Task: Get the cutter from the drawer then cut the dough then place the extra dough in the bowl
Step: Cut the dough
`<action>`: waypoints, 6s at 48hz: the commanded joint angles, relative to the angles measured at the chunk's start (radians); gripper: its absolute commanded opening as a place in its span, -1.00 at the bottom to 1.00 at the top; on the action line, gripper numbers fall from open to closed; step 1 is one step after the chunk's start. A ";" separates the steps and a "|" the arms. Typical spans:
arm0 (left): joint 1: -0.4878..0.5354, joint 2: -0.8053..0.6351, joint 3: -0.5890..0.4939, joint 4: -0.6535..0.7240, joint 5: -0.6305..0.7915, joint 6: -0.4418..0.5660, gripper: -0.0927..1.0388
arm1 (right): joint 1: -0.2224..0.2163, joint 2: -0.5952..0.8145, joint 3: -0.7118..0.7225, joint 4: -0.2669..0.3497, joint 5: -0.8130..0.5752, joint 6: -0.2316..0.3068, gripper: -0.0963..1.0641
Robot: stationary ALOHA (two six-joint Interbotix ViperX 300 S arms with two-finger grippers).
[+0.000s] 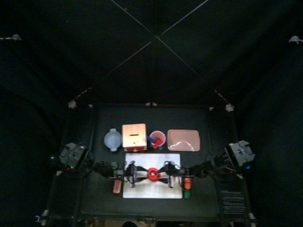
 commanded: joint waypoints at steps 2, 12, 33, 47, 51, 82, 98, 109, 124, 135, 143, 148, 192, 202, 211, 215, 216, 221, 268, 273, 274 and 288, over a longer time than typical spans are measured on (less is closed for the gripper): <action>0.002 -0.009 -0.026 0.000 0.015 0.002 0.57 | -0.003 -0.018 -0.018 -0.009 -0.009 -0.002 0.59; 0.003 0.002 -0.031 -0.003 0.031 0.002 0.57 | -0.008 -0.014 -0.021 -0.011 -0.009 -0.002 0.46; 0.023 0.008 -0.035 -0.003 0.032 0.002 0.32 | -0.014 0.002 -0.028 -0.014 -0.009 0.000 0.33; 0.037 0.021 -0.049 -0.005 0.091 0.002 0.32 | -0.017 0.015 -0.029 -0.011 -0.009 0.002 0.31; 0.038 0.023 -0.049 -0.005 0.091 0.002 0.32 | -0.017 0.025 -0.034 -0.008 -0.005 0.002 0.31; 0.038 0.040 -0.051 -0.005 0.114 -0.002 0.31 | -0.012 0.057 -0.026 0.003 0.012 0.006 0.30; 0.038 0.038 -0.048 -0.005 0.123 -0.006 0.31 | -0.009 0.061 -0.028 0.009 0.028 0.006 0.30; 0.035 0.043 -0.049 -0.005 0.175 -0.009 0.31 | -0.002 0.061 -0.037 0.009 0.051 0.006 0.30; 0.029 0.043 -0.048 -0.012 0.186 -0.011 0.31 | 0.006 0.075 -0.038 0.011 0.071 0.015 0.30; 0.023 0.043 -0.044 -0.035 0.195 -0.011 0.31 | 0.012 0.077 -0.035 0.021 0.086 0.017 0.30; 0.023 0.055 -0.046 -0.044 0.195 -0.011 0.31 | 0.014 0.083 -0.034 0.031 0.086 0.015 0.30; 0.023 0.057 -0.048 -0.049 0.195 -0.011 0.31 | 0.014 0.091 -0.038 0.032 0.086 0.017 0.30; 0.021 0.081 -0.041 -0.094 0.216 -0.009 0.31 | 0.009 0.103 -0.041 0.043 0.094 0.015 0.30; 0.026 0.052 -0.046 -0.092 0.239 0.009 0.34 | 0.008 0.080 -0.051 0.037 0.094 0.003 0.34; 0.028 0.041 -0.048 -0.091 0.242 0.029 0.35 | 0.008 0.066 -0.052 0.017 0.094 0.003 0.35; 0.028 0.037 -0.049 -0.091 0.242 0.035 0.37 | 0.008 0.066 -0.052 0.017 0.094 0.005 0.35; 0.029 0.035 -0.049 -0.091 0.242 0.037 0.38 | 0.008 0.066 -0.052 0.017 0.094 0.003 0.35; 0.029 0.034 -0.049 -0.089 0.242 0.046 0.41 | 0.006 0.066 -0.052 0.017 0.094 0.002 0.38; 0.046 -0.087 -0.020 -0.002 0.242 0.051 0.53 | -0.017 0.037 -0.061 -0.006 0.100 0.003 0.61; 0.048 -0.086 -0.014 0.003 0.242 0.051 0.50 | -0.023 0.035 -0.074 -0.018 0.109 0.003 0.62; 0.048 -0.086 -0.012 0.003 0.242 0.051 0.50 | -0.025 0.037 -0.075 -0.020 0.112 0.003 0.61; 0.066 -0.072 -0.012 0.006 0.244 0.051 0.49 | -0.055 0.035 -0.098 -0.044 0.146 0.003 0.61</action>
